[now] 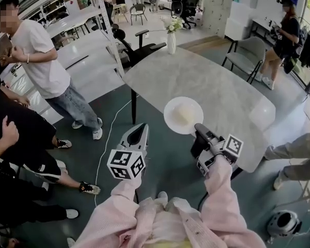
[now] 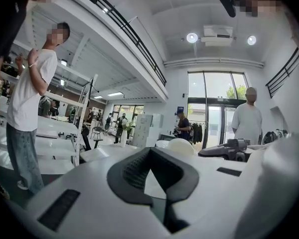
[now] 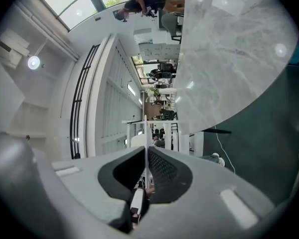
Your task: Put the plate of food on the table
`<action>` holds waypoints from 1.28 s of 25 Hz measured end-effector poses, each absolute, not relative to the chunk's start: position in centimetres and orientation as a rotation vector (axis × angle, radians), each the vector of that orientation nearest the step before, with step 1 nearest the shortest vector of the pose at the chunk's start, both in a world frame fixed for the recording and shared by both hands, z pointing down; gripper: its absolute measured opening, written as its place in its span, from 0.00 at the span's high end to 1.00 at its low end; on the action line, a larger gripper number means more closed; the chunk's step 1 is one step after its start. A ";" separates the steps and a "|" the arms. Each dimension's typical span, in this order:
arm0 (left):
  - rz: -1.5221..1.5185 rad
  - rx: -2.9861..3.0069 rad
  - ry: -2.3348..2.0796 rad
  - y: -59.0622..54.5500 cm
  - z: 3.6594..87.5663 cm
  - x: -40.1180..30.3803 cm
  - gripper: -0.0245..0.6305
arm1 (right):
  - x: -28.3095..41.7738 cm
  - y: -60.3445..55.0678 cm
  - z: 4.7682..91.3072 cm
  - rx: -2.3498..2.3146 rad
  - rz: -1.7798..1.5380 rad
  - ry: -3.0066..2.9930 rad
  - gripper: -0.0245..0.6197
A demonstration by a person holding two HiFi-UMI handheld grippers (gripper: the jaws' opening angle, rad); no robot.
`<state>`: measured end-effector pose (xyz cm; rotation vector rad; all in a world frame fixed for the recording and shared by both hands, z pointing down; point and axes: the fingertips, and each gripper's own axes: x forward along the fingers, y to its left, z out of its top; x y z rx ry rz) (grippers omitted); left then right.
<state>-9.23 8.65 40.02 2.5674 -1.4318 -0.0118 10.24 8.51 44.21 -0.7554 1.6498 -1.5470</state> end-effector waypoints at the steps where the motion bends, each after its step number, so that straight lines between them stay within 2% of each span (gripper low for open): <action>1: -0.011 2.568 -1.429 7.8 40.0 -9.3 0.97 | 10.2 7.7 44.3 -0.759 -1.547 1.646 0.93; 13: 0.000 2.541 -1.416 -2.1 41.2 -10.2 0.97 | 9.3 -2.6 45.4 -0.774 -1.563 1.645 0.93; 32: 0.013 2.374 -1.455 -24.2 44.3 -9.3 0.97 | 10.8 -24.4 49.0 -0.783 -1.675 1.656 0.93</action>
